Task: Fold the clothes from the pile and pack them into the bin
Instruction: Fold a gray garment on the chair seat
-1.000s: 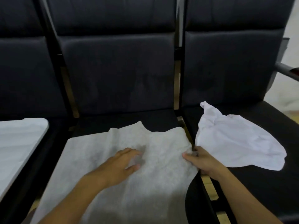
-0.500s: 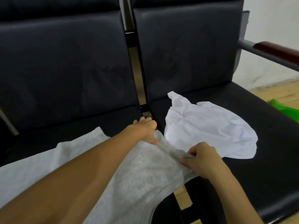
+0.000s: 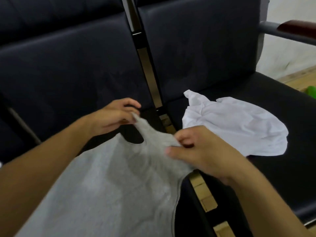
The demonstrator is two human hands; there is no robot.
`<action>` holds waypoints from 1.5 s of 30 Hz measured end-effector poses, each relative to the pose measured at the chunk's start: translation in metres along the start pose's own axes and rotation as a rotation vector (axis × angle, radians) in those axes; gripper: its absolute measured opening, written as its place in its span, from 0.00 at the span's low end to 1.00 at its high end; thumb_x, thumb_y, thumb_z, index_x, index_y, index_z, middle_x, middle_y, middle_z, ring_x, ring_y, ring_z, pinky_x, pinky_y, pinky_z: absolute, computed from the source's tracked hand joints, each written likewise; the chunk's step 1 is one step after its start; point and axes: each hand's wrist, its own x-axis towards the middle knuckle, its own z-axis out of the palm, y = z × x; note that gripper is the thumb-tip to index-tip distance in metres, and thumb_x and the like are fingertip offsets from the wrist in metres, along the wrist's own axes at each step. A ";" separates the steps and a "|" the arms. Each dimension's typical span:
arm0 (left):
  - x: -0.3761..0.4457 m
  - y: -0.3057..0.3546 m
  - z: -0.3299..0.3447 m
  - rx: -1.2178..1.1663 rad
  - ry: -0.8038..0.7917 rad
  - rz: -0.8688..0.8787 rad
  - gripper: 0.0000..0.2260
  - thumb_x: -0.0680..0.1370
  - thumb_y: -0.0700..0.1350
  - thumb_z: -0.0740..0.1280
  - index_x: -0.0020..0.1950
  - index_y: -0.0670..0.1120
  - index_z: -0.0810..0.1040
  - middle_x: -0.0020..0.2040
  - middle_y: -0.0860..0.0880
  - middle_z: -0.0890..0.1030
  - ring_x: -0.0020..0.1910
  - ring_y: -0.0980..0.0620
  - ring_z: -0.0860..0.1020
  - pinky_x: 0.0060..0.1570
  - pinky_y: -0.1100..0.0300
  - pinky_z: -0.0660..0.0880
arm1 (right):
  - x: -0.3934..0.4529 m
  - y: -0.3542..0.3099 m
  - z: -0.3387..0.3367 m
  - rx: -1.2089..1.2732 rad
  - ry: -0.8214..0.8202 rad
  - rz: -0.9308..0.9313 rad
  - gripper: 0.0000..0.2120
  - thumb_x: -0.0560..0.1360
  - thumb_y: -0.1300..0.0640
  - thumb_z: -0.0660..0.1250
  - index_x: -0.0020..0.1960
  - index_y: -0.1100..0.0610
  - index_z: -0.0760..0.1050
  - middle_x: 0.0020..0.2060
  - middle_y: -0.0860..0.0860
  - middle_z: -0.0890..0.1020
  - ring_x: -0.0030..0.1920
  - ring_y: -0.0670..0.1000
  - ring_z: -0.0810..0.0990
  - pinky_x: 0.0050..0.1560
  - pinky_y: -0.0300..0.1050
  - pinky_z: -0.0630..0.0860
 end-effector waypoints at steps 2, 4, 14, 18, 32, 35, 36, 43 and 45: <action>-0.041 -0.013 -0.053 0.018 -0.081 -0.028 0.18 0.69 0.28 0.67 0.55 0.44 0.80 0.45 0.41 0.81 0.48 0.44 0.80 0.54 0.51 0.74 | -0.002 -0.016 0.036 0.155 -0.207 -0.049 0.01 0.75 0.58 0.73 0.45 0.53 0.82 0.41 0.51 0.86 0.40 0.46 0.83 0.42 0.40 0.80; -0.079 -0.025 -0.099 0.044 -0.180 -0.125 0.21 0.66 0.29 0.66 0.56 0.44 0.81 0.52 0.36 0.82 0.53 0.41 0.81 0.53 0.54 0.77 | -0.004 -0.019 0.066 0.197 -0.470 0.043 0.05 0.76 0.55 0.72 0.51 0.52 0.82 0.47 0.51 0.86 0.44 0.45 0.84 0.48 0.37 0.81; -0.032 -0.085 -0.036 1.052 -0.325 0.166 0.26 0.75 0.55 0.71 0.69 0.66 0.65 0.70 0.62 0.66 0.70 0.58 0.64 0.71 0.55 0.60 | 0.001 0.024 0.089 -0.793 -0.543 0.514 0.26 0.70 0.30 0.67 0.46 0.52 0.66 0.43 0.47 0.69 0.53 0.53 0.74 0.49 0.48 0.69; -0.005 -0.082 0.004 1.267 -0.447 0.101 0.16 0.72 0.50 0.74 0.54 0.55 0.71 0.57 0.54 0.72 0.59 0.51 0.69 0.57 0.52 0.71 | 0.004 0.038 0.122 -0.850 -0.435 0.421 0.22 0.77 0.39 0.62 0.62 0.53 0.69 0.56 0.51 0.73 0.62 0.55 0.73 0.53 0.50 0.68; -0.149 -0.024 -0.096 0.936 0.454 0.280 0.11 0.74 0.60 0.69 0.44 0.53 0.76 0.36 0.53 0.80 0.35 0.55 0.79 0.38 0.53 0.78 | 0.025 -0.009 0.018 -0.492 0.262 -0.225 0.11 0.78 0.45 0.65 0.43 0.50 0.69 0.31 0.49 0.75 0.31 0.48 0.73 0.30 0.34 0.69; -0.222 0.007 -0.102 0.846 0.616 0.338 0.11 0.70 0.59 0.72 0.39 0.52 0.81 0.34 0.52 0.81 0.35 0.56 0.79 0.35 0.62 0.75 | 0.002 -0.060 0.013 -0.618 0.215 -0.307 0.07 0.76 0.47 0.68 0.43 0.50 0.78 0.35 0.49 0.79 0.38 0.49 0.78 0.36 0.39 0.70; -0.249 0.014 -0.101 0.798 0.655 0.339 0.10 0.69 0.57 0.74 0.37 0.52 0.81 0.33 0.53 0.81 0.34 0.57 0.79 0.33 0.66 0.73 | -0.010 -0.078 0.012 -0.622 0.175 -0.337 0.08 0.76 0.50 0.68 0.41 0.52 0.80 0.34 0.50 0.80 0.39 0.52 0.79 0.36 0.39 0.71; -0.413 0.032 -0.060 0.576 0.436 0.273 0.16 0.63 0.63 0.74 0.38 0.52 0.85 0.32 0.49 0.83 0.30 0.53 0.80 0.29 0.65 0.74 | -0.101 -0.160 0.000 -0.419 -0.475 -0.389 0.11 0.73 0.47 0.71 0.45 0.52 0.87 0.43 0.54 0.87 0.45 0.57 0.86 0.48 0.56 0.83; -0.435 0.040 -0.049 0.540 0.356 0.278 0.11 0.66 0.58 0.78 0.37 0.51 0.86 0.31 0.49 0.83 0.29 0.55 0.80 0.29 0.66 0.74 | -0.111 -0.165 -0.010 -0.330 -0.523 -0.355 0.09 0.77 0.57 0.69 0.45 0.59 0.87 0.41 0.58 0.87 0.43 0.58 0.86 0.42 0.47 0.84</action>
